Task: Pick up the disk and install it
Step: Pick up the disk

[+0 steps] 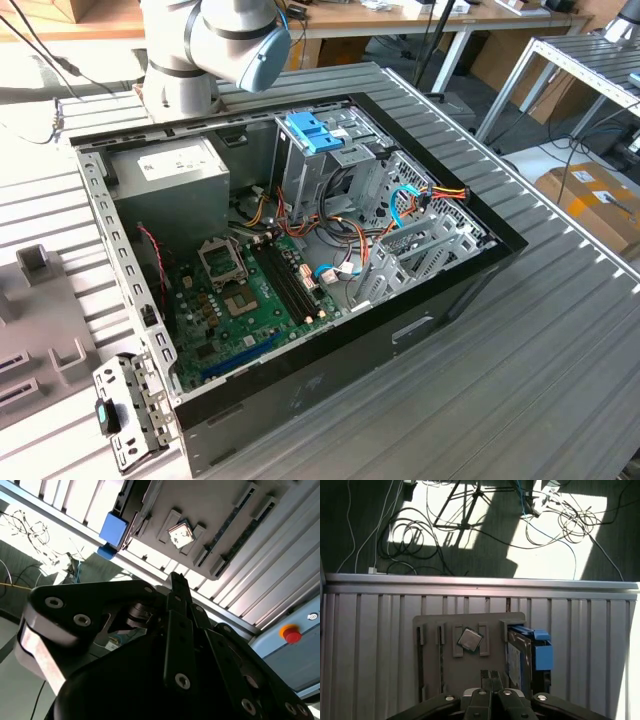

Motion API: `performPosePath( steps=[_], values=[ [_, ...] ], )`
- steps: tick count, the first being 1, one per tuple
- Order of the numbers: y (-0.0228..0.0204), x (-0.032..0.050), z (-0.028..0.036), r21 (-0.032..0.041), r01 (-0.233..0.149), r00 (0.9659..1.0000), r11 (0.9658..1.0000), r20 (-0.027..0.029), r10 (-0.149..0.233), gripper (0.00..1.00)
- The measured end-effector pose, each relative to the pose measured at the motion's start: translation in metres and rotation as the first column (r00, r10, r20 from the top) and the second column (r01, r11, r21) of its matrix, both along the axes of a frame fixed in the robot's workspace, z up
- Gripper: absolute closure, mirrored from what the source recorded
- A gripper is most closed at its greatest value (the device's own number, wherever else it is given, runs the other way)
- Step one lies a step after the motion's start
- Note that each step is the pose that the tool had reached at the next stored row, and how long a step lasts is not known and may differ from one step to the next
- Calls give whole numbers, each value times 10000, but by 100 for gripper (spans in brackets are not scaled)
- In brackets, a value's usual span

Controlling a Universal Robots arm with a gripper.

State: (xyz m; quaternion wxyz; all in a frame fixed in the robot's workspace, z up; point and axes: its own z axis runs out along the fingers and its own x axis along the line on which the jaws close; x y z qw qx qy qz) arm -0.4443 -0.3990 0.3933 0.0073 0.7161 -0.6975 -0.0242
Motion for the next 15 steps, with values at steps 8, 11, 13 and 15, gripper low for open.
performPosePath(
  steps=[8,11,13,15],
  values=[
    [0,0,0,0,-371,9993,9993,0,371,89],
    [0,0,0,0,-536,9986,9986,0,536,89],
    [0,-1,0,0,-634,9980,9980,0,634,89],
    [0,0,0,0,-719,9974,9974,0,719,89]
  ],
)
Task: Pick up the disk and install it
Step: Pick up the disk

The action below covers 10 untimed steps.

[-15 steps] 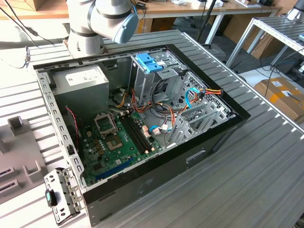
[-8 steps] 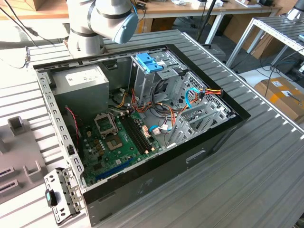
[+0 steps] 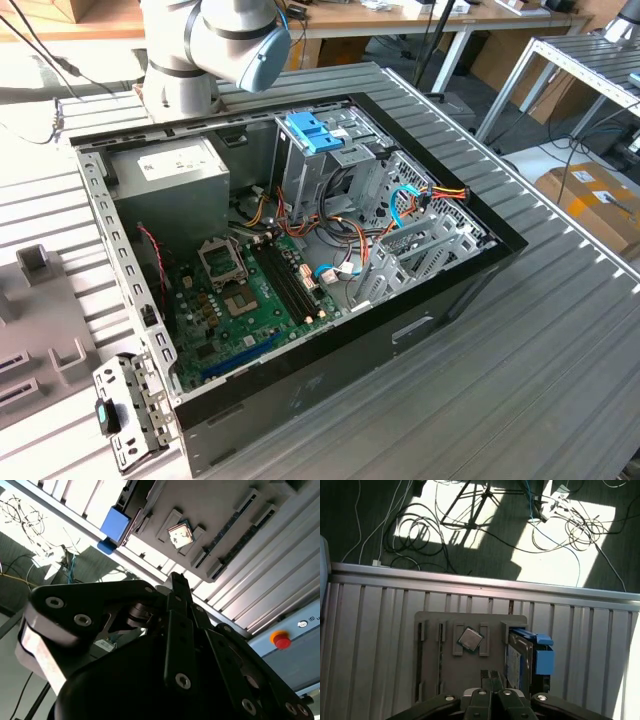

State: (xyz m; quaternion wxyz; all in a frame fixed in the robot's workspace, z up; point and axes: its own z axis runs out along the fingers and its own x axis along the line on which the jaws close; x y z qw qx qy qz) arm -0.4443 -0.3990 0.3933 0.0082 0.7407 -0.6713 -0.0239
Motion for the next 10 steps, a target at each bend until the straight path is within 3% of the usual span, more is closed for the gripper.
performPosePath(
  steps=[10],
  values=[
    [0,0,0,0,-532,9986,9986,0,532,89]
  ],
)
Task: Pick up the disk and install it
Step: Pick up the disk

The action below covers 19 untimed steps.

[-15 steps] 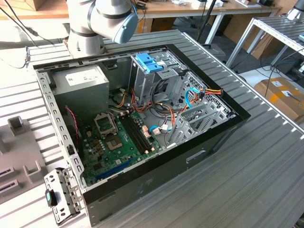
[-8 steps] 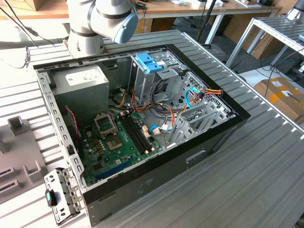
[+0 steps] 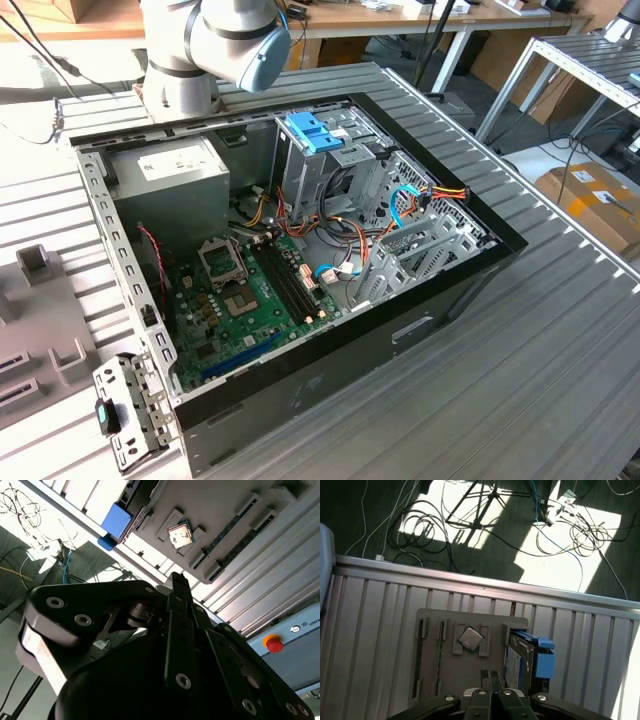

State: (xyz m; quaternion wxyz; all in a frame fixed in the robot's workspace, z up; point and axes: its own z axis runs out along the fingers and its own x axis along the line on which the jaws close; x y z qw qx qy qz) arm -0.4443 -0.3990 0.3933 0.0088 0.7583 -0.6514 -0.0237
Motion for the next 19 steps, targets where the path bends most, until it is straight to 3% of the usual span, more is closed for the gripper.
performPosePath(
  steps=[4,7,8,10,13,19],
  values=[
    [0,0,0,-1,14,10000,10000,-1,-14,89],
    [1,0,-5,-1,455,9990,9990,-1,-455,89],
    [0,0,-7,-1,613,9981,9981,0,-613,89],
    [0,0,-14,-1,1196,9928,9928,0,-1196,89],
    [0,10,-23,2,1696,9855,9855,3,-1696,89],
    [11,72,-29,1,1740,9848,9848,2,-1740,89]
  ],
)
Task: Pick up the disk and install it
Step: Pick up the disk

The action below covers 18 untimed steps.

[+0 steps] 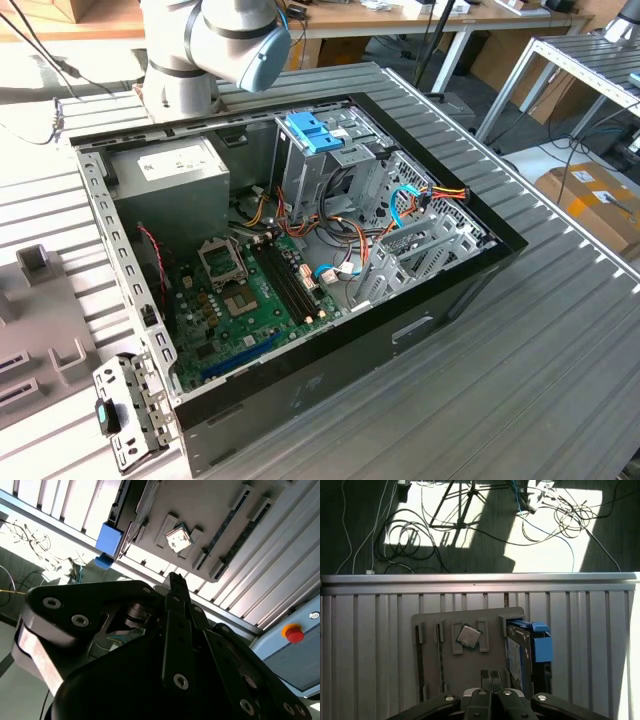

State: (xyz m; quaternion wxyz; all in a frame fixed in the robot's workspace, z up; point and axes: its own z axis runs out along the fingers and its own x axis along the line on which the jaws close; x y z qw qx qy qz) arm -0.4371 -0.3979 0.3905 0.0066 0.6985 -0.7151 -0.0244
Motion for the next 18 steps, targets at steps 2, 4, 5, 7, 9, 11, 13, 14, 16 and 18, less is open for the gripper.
performPosePath(
  steps=[2,4,5,7,9,11,13,14,16,18],
  values=[
    [0,5,-1,-1,28,10000,10000,-2,-28,89],
    [0,6,-1,-1,29,10000,10000,-3,-29,89],
    [0,7,-1,-1,29,10000,10000,-1,-29,89],
    [0,8,-1,-1,28,10000,10000,-3,-28,89],
    [0,8,-1,-1,29,10000,10000,-3,-29,89],
    [0,8,0,-2,29,10000,10000,-2,-29,89],
    [0,8,-1,-1,29,10000,10000,-2,-29,89],
    [0,8,-1,-1,29,10000,10000,-2,-29,89],
    [0,9,-1,-1,29,10000,10000,-2,-29,76],
    [0,9,-1,-1,29,10000,10000,-2,-29,58]
  ],
)
